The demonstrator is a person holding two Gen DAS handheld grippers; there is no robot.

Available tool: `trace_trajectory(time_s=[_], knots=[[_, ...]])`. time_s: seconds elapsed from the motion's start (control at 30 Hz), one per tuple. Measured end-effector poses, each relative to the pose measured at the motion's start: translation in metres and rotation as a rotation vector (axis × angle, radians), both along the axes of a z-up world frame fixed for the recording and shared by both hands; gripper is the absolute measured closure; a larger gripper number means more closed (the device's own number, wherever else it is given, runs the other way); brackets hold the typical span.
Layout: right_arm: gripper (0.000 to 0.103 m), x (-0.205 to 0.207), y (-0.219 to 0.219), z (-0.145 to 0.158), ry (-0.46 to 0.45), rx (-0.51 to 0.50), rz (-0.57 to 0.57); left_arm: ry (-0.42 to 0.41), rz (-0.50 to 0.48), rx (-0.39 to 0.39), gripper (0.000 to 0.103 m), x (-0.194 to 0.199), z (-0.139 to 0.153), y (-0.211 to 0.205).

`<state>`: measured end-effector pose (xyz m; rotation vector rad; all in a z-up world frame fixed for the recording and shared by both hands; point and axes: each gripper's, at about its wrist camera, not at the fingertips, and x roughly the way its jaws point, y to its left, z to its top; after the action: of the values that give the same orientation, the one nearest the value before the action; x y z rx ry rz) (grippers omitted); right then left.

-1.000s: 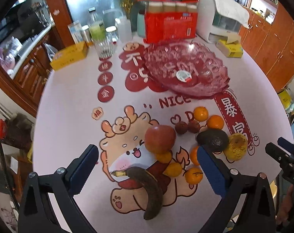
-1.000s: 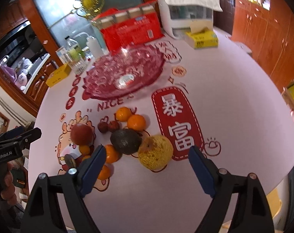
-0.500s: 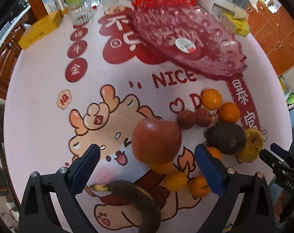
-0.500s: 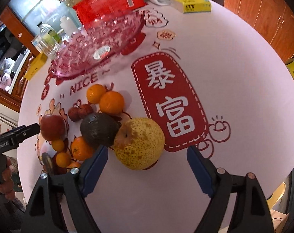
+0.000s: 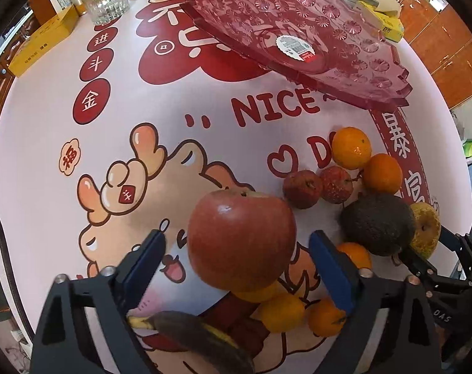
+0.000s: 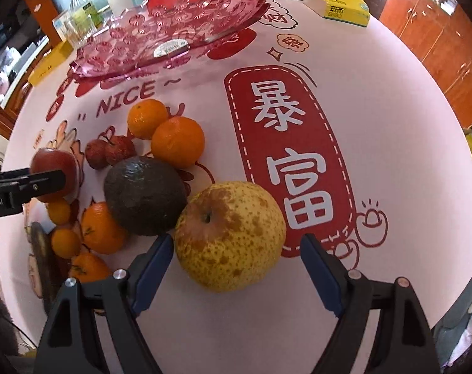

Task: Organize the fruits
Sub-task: 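Close the left gripper on the red apple while the right gripper closes on the pear, then lift the apple with the left gripper while the right gripper lifts the pear toward the bowl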

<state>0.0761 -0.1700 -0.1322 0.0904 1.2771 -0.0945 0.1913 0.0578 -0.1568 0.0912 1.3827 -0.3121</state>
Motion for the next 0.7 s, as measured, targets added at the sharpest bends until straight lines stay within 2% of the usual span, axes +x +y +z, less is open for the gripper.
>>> trace_trajectory(time_s=[0.1, 0.27, 0.53, 0.7], knots=[[0.019, 0.002, 0.003, -0.007, 0.007, -0.031, 0.015, 0.017, 0.003, -0.010, 0.026, 0.002, -0.006, -0.002], [0.029, 0.002, 0.005, -0.011, -0.003, -0.030, 0.035, 0.025, 0.021, -0.021, 0.035, 0.003, -0.013, -0.002], [0.031, -0.004, 0.006, -0.011, -0.056, -0.030, 0.033, -0.021, 0.038, -0.022, 0.036, -0.002, -0.013, -0.001], [0.031, -0.007, 0.002, -0.008, -0.065, 0.019, 0.017, -0.046, 0.035, -0.035, 0.036, -0.012, -0.005, 0.002]])
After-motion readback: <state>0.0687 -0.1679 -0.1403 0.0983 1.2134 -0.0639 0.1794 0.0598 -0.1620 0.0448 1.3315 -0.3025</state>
